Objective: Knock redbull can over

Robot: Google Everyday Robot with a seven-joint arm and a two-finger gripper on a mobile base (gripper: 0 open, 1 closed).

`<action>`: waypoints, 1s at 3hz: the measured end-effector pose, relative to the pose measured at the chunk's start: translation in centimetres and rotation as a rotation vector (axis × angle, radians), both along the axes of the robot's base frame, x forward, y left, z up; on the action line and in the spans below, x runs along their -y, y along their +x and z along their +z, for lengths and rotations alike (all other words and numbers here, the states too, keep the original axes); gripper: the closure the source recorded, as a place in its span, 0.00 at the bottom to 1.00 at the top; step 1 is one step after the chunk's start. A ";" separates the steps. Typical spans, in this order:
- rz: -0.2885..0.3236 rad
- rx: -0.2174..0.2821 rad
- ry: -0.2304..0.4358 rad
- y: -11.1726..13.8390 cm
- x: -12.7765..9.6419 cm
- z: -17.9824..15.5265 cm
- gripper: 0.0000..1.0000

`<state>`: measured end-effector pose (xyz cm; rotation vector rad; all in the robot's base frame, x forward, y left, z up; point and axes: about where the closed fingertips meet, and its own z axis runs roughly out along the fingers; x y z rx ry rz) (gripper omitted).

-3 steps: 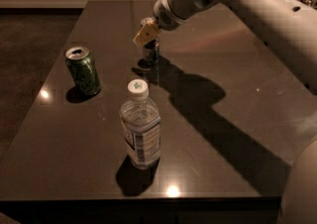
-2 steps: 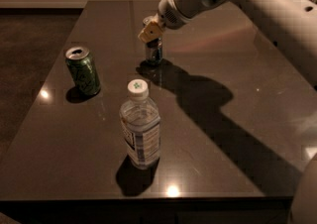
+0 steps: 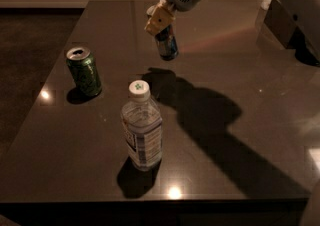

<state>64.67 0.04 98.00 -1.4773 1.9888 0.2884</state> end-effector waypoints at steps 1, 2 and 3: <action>0.045 -0.047 -0.167 -2.4 1.8 -0.6 1.00; 0.079 -0.116 -0.308 -3.9 3.8 -2.7 1.00; 0.113 -0.177 -0.415 -4.5 5.1 -5.1 0.87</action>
Offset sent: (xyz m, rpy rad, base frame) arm -0.0589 -0.0708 -0.0517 -0.4989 0.2206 0.1228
